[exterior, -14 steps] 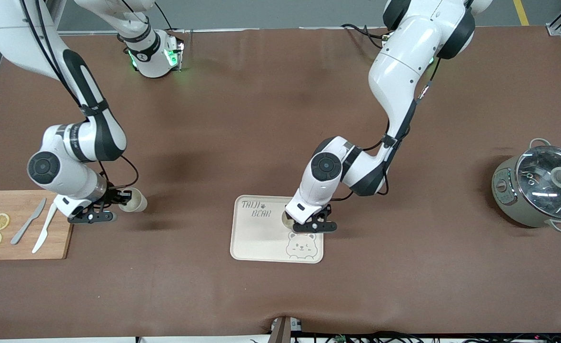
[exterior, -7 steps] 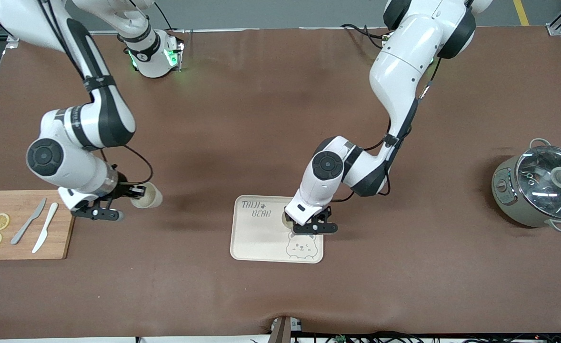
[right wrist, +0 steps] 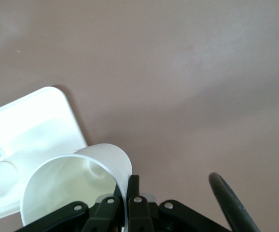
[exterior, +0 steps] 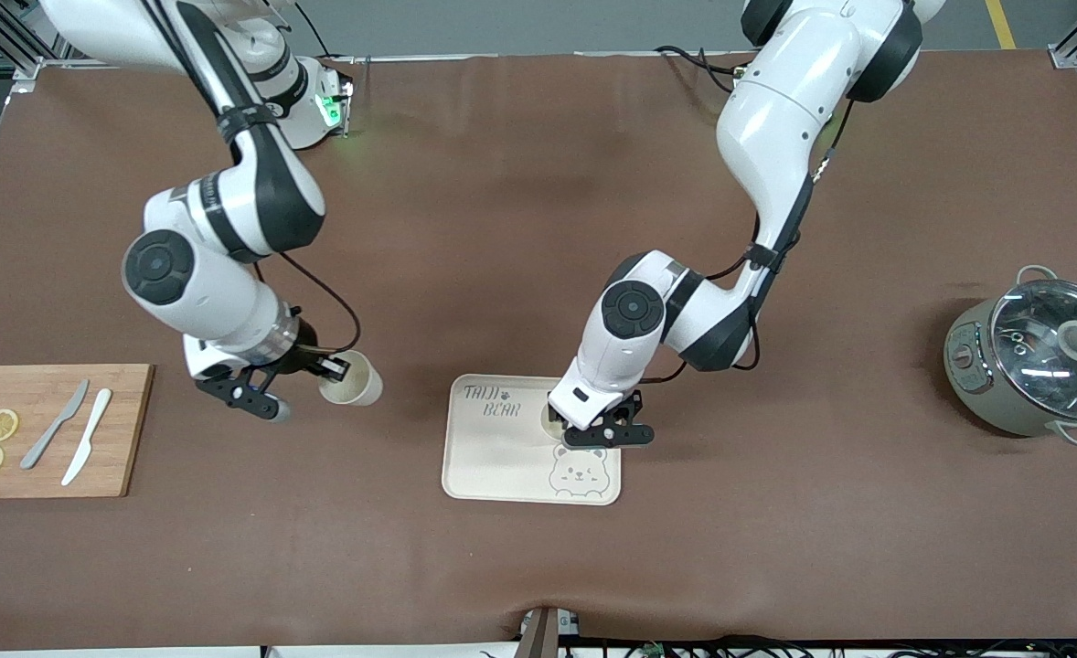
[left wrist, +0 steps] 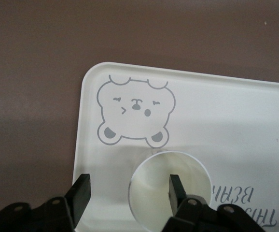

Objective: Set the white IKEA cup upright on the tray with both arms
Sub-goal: 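Carry the second cup to the tray while the left gripper releases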

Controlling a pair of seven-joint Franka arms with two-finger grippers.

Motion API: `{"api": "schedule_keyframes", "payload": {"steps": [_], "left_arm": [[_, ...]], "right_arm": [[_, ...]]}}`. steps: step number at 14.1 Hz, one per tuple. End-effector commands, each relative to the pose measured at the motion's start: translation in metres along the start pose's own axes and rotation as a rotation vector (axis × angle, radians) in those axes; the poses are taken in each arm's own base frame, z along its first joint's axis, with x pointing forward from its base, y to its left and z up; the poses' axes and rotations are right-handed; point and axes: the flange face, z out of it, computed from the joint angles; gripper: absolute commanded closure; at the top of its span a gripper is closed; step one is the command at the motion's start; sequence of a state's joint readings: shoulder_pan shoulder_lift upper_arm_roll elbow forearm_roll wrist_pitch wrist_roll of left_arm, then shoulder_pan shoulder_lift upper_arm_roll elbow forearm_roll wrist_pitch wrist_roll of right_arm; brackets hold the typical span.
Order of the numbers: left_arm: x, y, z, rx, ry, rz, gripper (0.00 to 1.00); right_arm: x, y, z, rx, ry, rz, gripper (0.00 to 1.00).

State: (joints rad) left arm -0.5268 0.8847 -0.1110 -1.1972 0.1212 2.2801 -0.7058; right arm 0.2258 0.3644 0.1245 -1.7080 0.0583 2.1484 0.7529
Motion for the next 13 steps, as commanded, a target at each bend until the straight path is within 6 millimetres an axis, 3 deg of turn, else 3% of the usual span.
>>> {"api": "schedule_keyframes", "payload": {"steps": [1,2,7,9,13], "left_arm": [[0.005,-0.004,-0.028,0.033,0.011,0.016,0.07],[0.005,-0.003,-0.038,0.039,0.001,0.022,0.00],[0.016,-0.018,-0.064,0.054,-0.014,0.002,0.00],[0.027,-0.037,-0.080,0.071,-0.036,0.043,0.00],[0.057,-0.093,-0.122,0.079,-0.073,0.099,0.00]], "right_arm": [[-0.005,-0.021,0.010,0.028,0.005,0.075,1.00],[-0.005,-0.026,0.011,0.030,0.007,0.081,1.00],[-0.028,-0.070,0.034,0.032,0.009,0.194,1.00],[-0.034,-0.087,0.044,0.033,0.020,0.232,1.00],[-0.040,-0.106,0.073,0.041,0.042,0.284,1.00]]}}
